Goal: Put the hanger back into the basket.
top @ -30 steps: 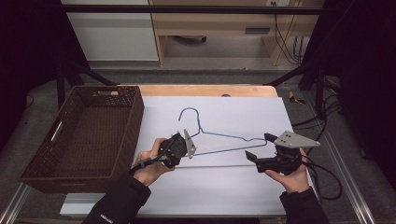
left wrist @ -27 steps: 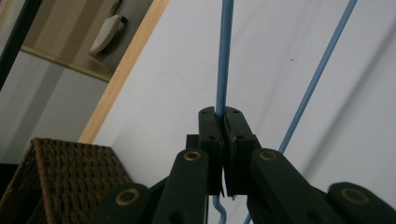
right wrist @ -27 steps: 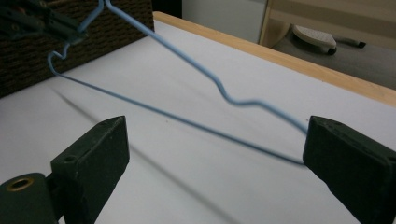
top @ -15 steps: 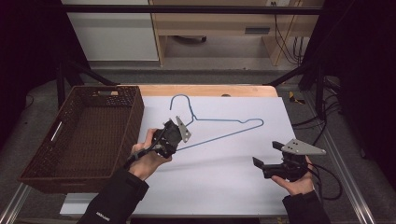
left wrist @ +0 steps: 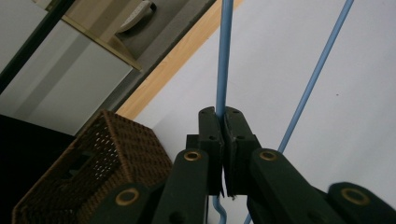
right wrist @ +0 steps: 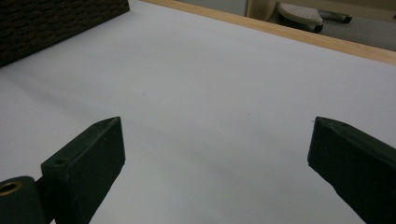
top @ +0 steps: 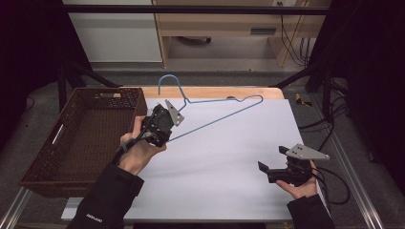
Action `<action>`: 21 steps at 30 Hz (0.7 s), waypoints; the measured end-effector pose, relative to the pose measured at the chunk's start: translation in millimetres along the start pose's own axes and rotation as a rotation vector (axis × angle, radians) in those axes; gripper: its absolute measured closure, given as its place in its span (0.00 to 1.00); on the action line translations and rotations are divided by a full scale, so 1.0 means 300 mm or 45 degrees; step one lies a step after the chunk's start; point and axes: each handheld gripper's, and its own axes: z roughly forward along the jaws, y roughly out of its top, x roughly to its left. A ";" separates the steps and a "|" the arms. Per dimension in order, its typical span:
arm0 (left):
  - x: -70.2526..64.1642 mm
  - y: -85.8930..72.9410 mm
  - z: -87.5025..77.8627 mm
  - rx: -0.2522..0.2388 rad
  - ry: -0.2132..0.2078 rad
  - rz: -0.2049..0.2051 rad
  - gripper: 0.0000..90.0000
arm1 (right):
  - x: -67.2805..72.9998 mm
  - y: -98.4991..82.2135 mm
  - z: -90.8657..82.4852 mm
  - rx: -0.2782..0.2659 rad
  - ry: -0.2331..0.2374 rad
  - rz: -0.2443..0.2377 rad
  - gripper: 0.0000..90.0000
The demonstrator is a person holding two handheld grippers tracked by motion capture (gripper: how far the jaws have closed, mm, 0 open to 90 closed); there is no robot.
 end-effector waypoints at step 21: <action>0.223 -0.090 -0.093 0.042 0.107 -0.147 0.97 | 0.002 -0.009 0.011 0.016 -0.008 0.016 0.04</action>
